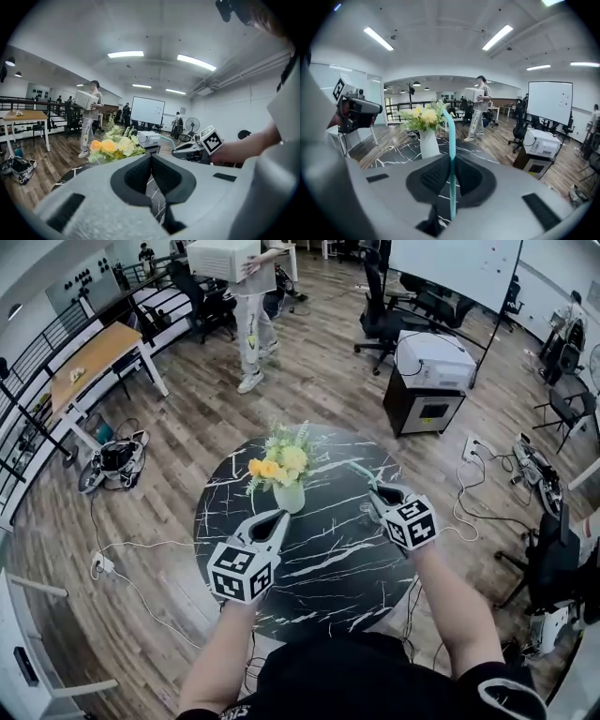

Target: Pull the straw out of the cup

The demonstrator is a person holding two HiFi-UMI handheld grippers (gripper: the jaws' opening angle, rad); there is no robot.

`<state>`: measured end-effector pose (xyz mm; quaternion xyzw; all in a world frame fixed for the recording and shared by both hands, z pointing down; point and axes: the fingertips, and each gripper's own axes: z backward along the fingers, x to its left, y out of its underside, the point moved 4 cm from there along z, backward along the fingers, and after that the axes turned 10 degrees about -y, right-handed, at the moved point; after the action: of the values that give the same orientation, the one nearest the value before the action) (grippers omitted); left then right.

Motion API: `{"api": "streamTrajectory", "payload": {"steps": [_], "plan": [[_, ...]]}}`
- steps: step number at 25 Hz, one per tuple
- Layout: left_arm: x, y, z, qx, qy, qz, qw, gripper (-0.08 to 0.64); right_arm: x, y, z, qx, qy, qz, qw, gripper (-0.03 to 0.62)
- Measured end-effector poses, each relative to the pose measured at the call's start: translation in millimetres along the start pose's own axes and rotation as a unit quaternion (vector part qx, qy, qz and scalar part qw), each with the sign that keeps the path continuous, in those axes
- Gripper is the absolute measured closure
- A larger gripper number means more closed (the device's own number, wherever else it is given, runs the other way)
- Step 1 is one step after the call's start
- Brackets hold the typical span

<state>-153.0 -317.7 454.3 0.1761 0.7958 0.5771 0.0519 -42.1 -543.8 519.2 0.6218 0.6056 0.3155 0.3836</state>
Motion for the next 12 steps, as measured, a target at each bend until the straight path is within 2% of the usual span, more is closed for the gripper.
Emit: {"api": "streamTrajectory", "payload": {"steps": [7,12], "plan": [[52.9,1.8,58.8,-0.02,-0.006,0.001,0.9998,0.549,80.1,-54.7,11.1,-0.053,-0.016,0.001,0.998,0.555],[91.8,5.6,98.4,-0.025,-0.026,0.01,0.9993,0.549,143.6,-85.1,15.2,-0.104,-0.068,-0.008,0.992,0.557]]}}
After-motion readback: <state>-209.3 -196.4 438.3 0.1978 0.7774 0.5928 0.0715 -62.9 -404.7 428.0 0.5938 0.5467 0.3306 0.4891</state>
